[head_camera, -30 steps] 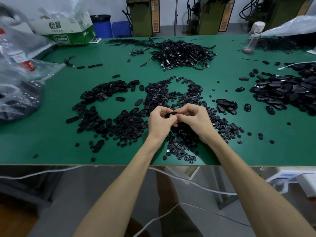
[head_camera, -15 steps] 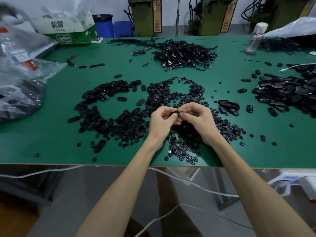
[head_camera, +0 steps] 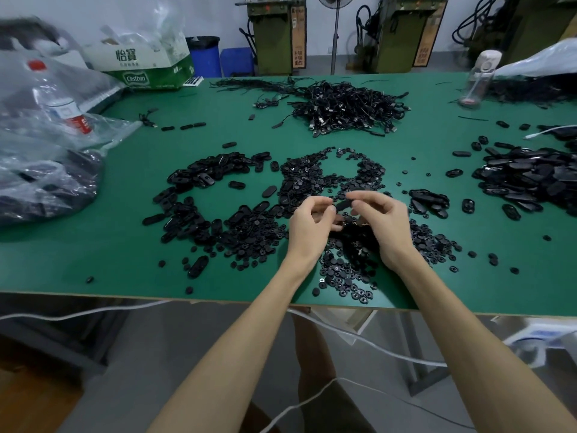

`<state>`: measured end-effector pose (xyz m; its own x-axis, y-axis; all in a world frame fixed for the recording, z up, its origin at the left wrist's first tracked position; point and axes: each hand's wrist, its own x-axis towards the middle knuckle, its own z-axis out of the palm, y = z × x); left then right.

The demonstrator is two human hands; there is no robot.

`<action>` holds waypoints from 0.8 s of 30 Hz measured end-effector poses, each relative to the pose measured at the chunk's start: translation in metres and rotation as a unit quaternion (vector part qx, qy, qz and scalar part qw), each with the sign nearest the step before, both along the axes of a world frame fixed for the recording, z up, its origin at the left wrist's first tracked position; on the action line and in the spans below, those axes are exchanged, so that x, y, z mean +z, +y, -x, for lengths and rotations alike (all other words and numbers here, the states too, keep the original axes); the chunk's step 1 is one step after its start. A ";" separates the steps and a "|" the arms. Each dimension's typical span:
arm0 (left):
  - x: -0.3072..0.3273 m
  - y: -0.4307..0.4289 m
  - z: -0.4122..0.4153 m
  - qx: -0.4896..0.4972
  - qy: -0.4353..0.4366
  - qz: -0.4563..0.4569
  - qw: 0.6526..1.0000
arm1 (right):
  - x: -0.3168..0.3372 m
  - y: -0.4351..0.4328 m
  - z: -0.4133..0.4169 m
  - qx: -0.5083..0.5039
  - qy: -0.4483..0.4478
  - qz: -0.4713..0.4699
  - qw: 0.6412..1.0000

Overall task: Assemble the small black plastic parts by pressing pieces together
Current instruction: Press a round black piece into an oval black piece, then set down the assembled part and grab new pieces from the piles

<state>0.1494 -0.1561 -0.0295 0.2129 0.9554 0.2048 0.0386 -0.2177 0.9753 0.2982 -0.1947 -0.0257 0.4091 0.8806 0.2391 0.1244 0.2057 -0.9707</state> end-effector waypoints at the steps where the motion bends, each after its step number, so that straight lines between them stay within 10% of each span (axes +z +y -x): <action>1: 0.001 -0.001 -0.001 0.013 0.017 -0.017 1.000 | 0.001 0.000 -0.002 -0.025 0.033 -0.003 0.999; 11: 0.044 0.034 0.050 0.061 0.256 -0.087 0.961 | 0.016 -0.001 -0.026 -0.171 0.184 0.063 0.966; 24: 0.063 0.062 0.182 0.152 0.662 -0.002 0.734 | 0.014 -0.006 -0.045 -0.259 0.172 0.081 0.947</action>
